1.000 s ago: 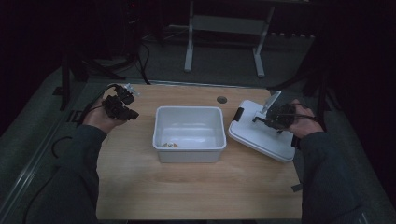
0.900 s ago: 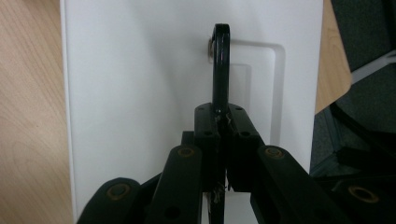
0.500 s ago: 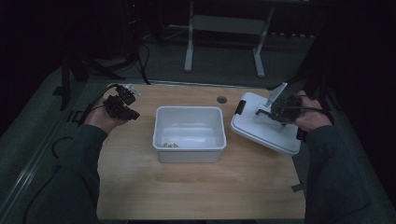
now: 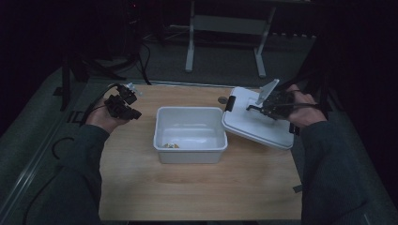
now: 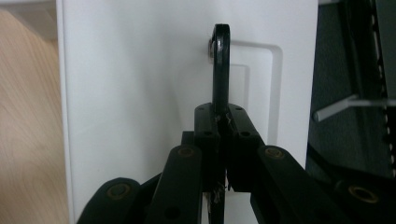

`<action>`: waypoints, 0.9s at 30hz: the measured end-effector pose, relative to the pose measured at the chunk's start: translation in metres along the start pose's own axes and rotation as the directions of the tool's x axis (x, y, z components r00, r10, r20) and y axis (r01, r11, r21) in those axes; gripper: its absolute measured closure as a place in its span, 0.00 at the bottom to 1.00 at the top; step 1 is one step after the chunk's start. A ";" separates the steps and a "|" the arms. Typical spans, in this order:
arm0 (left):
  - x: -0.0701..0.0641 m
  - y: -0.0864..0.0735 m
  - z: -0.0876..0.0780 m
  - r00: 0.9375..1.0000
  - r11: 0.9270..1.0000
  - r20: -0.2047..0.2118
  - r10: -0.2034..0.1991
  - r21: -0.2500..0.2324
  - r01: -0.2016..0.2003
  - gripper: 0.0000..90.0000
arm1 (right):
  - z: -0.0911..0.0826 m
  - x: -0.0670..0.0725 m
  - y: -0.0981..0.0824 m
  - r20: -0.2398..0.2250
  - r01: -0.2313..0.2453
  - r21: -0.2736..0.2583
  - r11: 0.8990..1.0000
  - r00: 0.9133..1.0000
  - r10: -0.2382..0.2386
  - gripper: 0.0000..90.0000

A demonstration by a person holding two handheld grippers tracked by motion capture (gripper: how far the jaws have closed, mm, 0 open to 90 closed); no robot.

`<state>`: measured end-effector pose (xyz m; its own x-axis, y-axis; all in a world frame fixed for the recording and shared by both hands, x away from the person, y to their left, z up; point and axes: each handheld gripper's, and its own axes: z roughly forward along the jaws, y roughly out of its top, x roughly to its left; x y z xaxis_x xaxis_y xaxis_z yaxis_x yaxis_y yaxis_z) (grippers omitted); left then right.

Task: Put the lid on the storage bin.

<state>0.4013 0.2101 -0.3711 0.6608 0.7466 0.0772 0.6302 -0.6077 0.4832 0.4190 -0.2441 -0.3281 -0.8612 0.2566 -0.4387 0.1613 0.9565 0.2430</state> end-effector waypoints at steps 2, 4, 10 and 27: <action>0.000 0.000 0.000 1.000 1.000 0.000 -0.001 0.000 0.001 0.98 | 0.002 0.002 0.008 -0.003 0.016 -0.007 1.000 1.000 -0.016 0.94; 0.000 -0.001 0.000 1.000 1.000 -0.001 -0.002 -0.002 0.002 0.98 | 0.003 0.003 0.015 -0.008 0.026 -0.016 1.000 1.000 -0.026 0.94; 0.001 -0.001 -0.001 1.000 1.000 -0.007 -0.008 -0.008 0.007 0.98 | 0.008 0.012 0.040 -0.026 0.067 -0.052 0.996 0.997 -0.068 0.94; 0.000 0.002 0.000 1.000 0.999 -0.016 -0.010 -0.036 0.010 0.98 | 0.032 0.042 0.111 -0.071 0.195 -0.090 0.977 0.977 -0.202 0.94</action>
<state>0.4021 0.2090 -0.3700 0.6475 0.7571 0.0866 0.6216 -0.5905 0.5148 0.4161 -0.1227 -0.3474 -0.9080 0.0479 -0.4163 -0.0541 0.9717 0.2299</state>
